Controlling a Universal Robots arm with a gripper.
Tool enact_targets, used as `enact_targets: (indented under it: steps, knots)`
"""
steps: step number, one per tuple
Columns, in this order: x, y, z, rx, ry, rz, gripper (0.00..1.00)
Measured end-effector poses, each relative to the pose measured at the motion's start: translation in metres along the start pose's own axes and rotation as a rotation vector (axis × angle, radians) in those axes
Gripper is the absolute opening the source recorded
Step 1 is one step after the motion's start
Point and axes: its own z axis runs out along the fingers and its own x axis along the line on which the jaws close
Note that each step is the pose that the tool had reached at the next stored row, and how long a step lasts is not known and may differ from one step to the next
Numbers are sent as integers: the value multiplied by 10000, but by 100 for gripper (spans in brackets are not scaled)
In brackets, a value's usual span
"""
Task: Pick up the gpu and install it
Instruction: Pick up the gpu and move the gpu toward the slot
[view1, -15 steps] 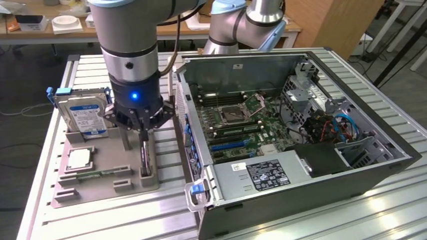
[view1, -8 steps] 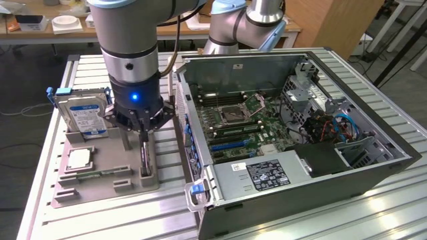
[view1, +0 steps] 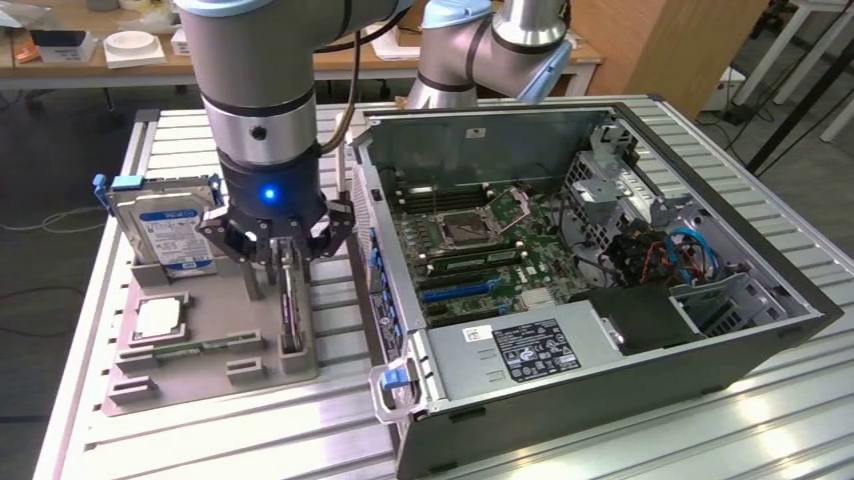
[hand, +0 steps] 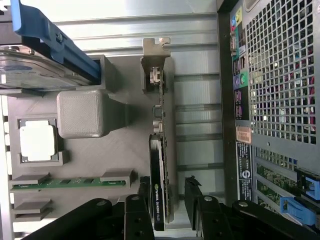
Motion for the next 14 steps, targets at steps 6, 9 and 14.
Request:
enact_targets:
  steps: [6, 9, 14]
  knots:
    - [0, -1, 29, -2, -2, 0, 42]
    - [12, -3, 44, 1, 0, 1, 42]
    - [61, -9, 111, 1, -3, -1, 42]
